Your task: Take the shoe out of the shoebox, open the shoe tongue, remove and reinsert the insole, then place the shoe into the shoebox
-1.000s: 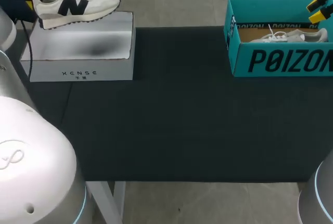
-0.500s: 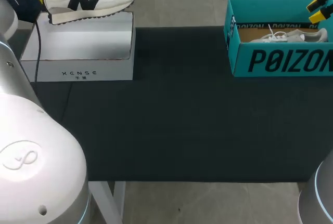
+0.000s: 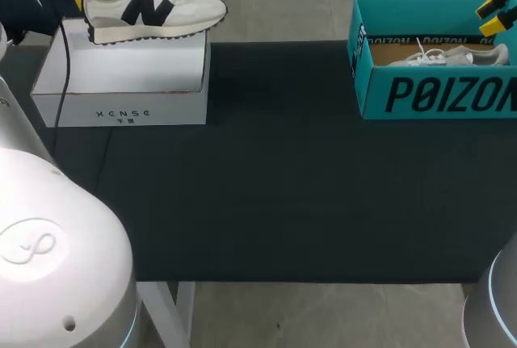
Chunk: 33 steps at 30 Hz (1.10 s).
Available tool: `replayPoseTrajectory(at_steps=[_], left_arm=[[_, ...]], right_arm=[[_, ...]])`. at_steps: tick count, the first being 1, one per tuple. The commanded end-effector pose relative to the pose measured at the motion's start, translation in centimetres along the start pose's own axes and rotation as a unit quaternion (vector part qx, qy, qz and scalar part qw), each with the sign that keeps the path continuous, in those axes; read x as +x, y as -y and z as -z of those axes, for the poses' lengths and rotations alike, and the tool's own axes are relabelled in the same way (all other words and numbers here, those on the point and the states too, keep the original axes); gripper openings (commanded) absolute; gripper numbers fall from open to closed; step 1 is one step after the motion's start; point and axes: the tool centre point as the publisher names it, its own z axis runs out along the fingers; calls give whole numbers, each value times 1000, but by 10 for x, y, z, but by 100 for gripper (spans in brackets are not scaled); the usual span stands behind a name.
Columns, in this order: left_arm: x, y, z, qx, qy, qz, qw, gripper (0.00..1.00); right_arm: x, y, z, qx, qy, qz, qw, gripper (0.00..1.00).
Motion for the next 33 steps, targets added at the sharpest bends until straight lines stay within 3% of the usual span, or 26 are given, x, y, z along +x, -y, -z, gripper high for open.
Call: replayPoseTrajectory(at_steps=[1,14,25,33], left_arm=[[6,-16,5,107,3,-2,994,0],[28,-29,21,133,14,-11,991,0],[55,-52,6,138,26,-39,989,0],[76,-73,-5,173,52,-25,983,0]], right_arm=[[0,0,0,1,0,0,1000,100],[0,0,0,1,0,0,1000,100],[0,0,0,1,0,0,1000,100],[0,0,0,1,0,0,1000,100]])
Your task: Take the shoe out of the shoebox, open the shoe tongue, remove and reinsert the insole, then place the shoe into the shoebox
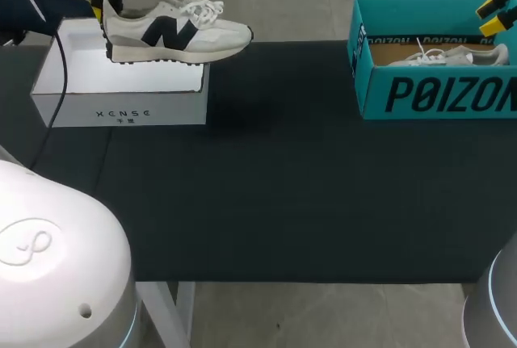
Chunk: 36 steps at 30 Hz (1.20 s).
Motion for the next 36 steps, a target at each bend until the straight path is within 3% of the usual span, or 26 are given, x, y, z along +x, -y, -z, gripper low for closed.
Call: replayPoseTrajectory(at_steps=[1,14,27,36], left_arm=[[16,-16,-2,122,7,7,993,0],[86,-43,-5,121,-3,14,993,0],[152,-77,-33,141,9,-7,990,0],[183,-102,-64,167,19,-8,986,0]], right_arm=[[0,0,0,1,0,0,1000,100],[0,0,0,1,0,0,1000,100],[0,0,0,1,0,0,1000,100],[0,0,0,1,0,0,1000,100]])
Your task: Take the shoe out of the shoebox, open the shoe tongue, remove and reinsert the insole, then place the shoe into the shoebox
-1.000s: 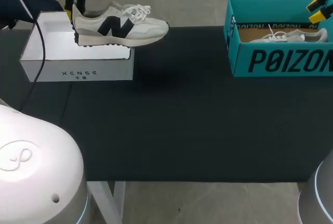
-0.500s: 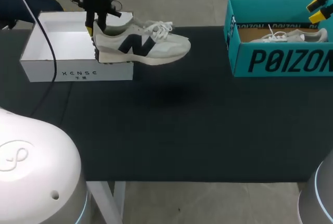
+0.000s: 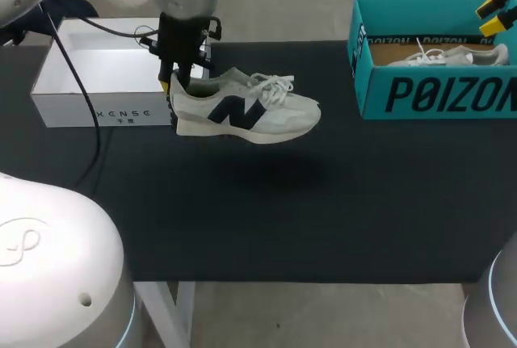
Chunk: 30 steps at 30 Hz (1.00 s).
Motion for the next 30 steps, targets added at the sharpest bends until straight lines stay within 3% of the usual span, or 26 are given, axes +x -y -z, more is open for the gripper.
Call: replayPoseTrajectory(at_steps=[1,12,30], left_arm=[[14,-14,-15,93,13,5,996,0],[47,-18,-54,94,22,21,995,0],[94,0,-69,63,22,51,996,0]], right_arm=[[0,0,0,1,0,0,1000,100],[0,0,0,1,0,0,1000,100],[0,0,0,1,0,0,1000,100]])
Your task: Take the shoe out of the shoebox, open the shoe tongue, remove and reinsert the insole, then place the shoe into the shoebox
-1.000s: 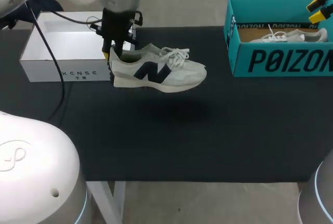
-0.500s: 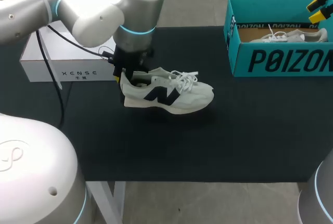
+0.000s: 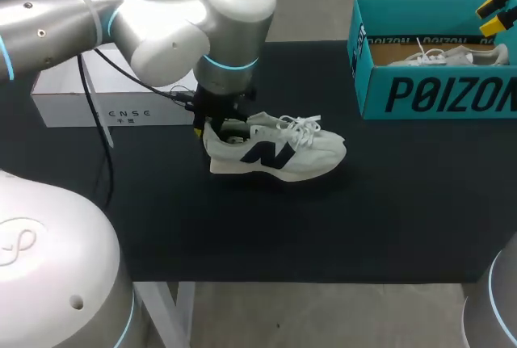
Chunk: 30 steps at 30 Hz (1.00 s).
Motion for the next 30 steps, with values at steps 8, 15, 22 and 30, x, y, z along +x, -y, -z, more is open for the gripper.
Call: replayPoseTrajectory(at_steps=[8,15,22,30], left_arm=[[23,15,-22,-35,13,21,999,0],[25,23,-36,-63,5,37,997,0],[27,19,-45,-69,8,26,997,0],[32,13,-44,-73,7,19,997,0]], right_arm=[[0,0,0,1,0,0,1000,100],[0,0,0,1,0,0,1000,100],[0,0,0,1,0,0,1000,100],[0,0,0,1,0,0,1000,100]])
